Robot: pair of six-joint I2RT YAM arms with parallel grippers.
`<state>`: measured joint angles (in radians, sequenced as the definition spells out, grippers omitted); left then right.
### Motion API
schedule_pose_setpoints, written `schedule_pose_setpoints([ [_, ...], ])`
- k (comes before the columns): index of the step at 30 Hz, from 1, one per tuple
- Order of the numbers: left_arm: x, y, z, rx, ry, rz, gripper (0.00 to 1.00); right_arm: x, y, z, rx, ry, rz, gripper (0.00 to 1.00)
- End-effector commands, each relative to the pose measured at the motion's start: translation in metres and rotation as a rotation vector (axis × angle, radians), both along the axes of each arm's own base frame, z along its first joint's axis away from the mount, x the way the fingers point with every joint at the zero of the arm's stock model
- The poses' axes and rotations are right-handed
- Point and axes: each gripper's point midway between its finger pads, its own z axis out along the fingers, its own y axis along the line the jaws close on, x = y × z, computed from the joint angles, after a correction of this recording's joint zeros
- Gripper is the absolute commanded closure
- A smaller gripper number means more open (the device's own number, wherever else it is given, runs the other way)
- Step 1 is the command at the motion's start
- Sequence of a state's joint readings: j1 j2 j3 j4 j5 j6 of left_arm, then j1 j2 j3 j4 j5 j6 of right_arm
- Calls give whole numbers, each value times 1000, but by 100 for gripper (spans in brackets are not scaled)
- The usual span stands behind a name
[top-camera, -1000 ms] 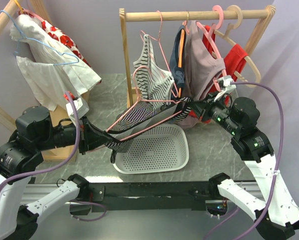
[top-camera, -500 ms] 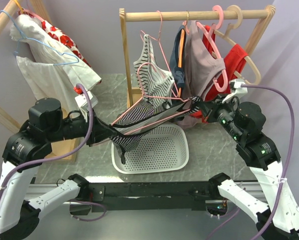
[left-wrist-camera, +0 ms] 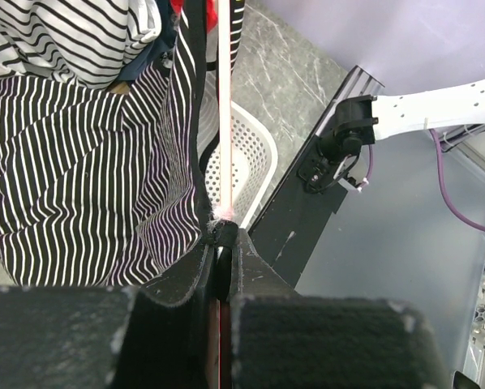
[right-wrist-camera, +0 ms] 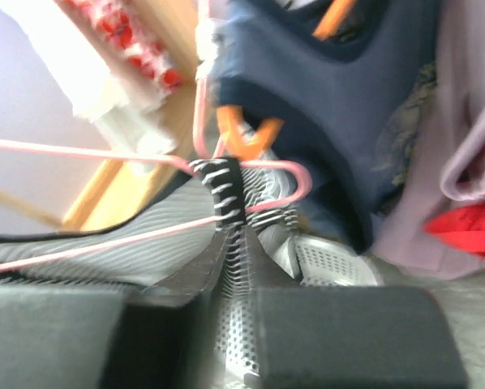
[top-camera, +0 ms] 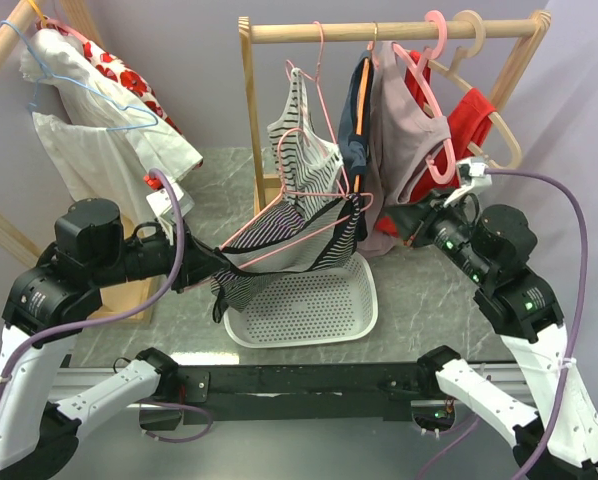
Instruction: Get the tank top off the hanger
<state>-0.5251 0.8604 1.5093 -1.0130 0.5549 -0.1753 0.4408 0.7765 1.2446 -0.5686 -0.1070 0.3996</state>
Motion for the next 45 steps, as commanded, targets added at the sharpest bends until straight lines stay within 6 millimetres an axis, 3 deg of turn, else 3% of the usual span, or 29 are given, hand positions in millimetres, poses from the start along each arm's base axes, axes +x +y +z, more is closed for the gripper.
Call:
schedule_pose_setpoints([
  [1, 2, -3, 17, -36, -73, -16, 99, -11, 40, 4, 17, 2, 240, 57],
  [3, 2, -3, 16, -40, -71, -17, 99, -19, 53, 0, 32, 21, 336, 61],
  [11, -2, -7, 20, -62, -71, -41, 99, -18, 66, -13, 47, 49, 397, 58],
  [12, -2, -7, 21, -63, -71, -47, 99, -17, 68, -17, 57, 63, 398, 62],
  [15, -5, -7, 25, -71, -85, -55, 99, -11, 66, -21, 51, 67, 367, 88],
  [16, -6, -6, 27, -73, -91, -56, 99, -10, 63, -21, 47, 58, 350, 89],
  [19, -9, -6, 26, -74, -86, -66, 99, -2, 51, -24, 4, 47, 268, 81],
  [20, -10, -6, 26, -73, -85, -69, 99, 2, 47, -24, -10, 46, 240, 75],
  [21, -10, -6, 24, -70, -77, -72, 99, 2, 45, -21, -21, 40, 234, 58],
  [25, -11, -5, 23, -70, -76, -67, 99, -3, 40, -15, -23, 4, 225, 46],
  [29, -11, -6, 25, -80, -82, -65, 99, -4, 32, -13, -37, -8, 192, 46],
  [36, -10, -7, 26, -80, -76, -72, 99, -13, 27, 15, -38, -61, 192, 46],
  [45, -11, -10, 28, -100, -74, -83, 99, 4, 40, 0, -56, -5, 221, 50],
])
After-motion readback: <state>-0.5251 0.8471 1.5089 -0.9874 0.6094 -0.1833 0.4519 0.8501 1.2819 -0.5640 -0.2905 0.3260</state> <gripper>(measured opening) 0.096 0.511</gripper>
